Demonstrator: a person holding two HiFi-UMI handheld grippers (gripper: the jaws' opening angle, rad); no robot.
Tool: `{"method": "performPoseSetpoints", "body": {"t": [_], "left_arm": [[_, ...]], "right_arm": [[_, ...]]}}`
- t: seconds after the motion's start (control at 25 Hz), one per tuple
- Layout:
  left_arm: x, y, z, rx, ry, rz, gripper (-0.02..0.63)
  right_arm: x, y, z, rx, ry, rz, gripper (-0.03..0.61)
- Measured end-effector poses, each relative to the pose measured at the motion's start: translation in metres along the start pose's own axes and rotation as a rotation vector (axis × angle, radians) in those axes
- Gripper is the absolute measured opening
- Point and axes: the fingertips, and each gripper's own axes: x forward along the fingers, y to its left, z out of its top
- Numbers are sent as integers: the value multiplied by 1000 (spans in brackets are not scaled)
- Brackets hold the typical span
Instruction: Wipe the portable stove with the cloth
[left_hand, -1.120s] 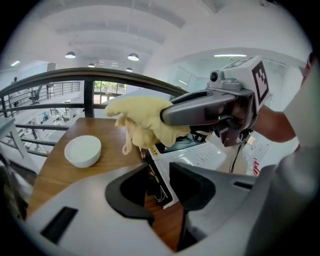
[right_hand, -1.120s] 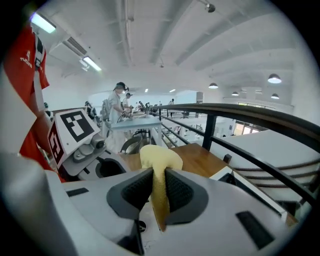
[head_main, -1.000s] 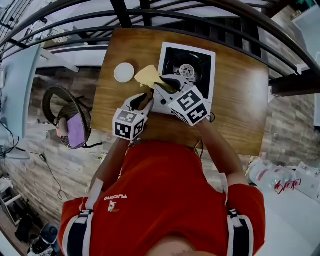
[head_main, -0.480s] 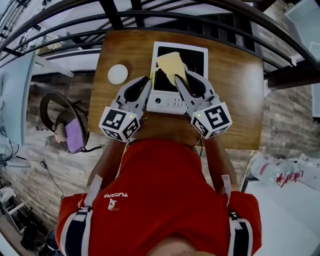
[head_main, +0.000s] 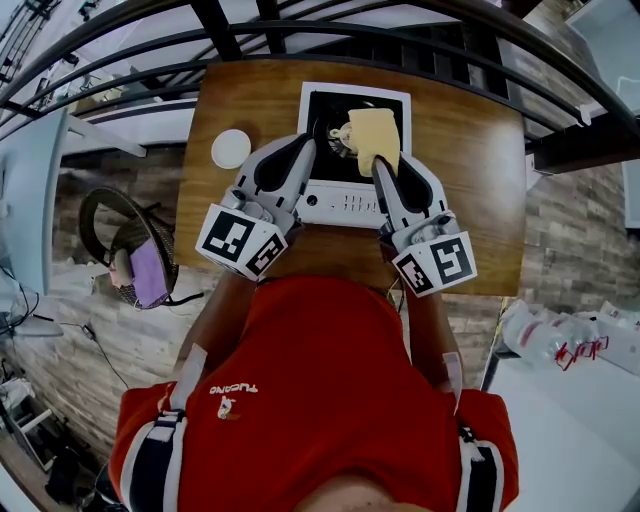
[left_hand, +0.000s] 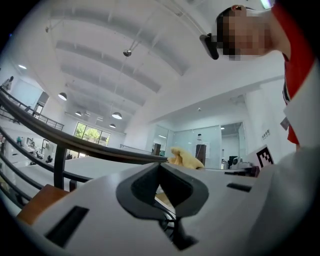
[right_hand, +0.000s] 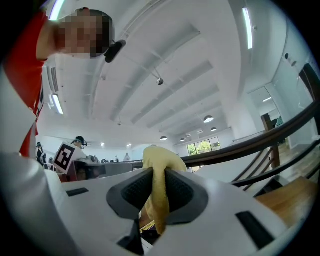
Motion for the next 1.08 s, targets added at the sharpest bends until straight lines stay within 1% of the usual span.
{"method": "performPoseSetpoints", "body": {"t": [0.24,0.64,1.08], "left_arm": [[5,-4,2,11,1,-16,9],[7,-6,3,16,-5,-22,9],[10,-5,4,12,-3,-28,9]], "right_arm": [[-5,-4,-1,5,-25,-29,84],[-8,-3,8,-25,-63,-36,84],[-8,-6,9,-18,-65,-43,84]]}}
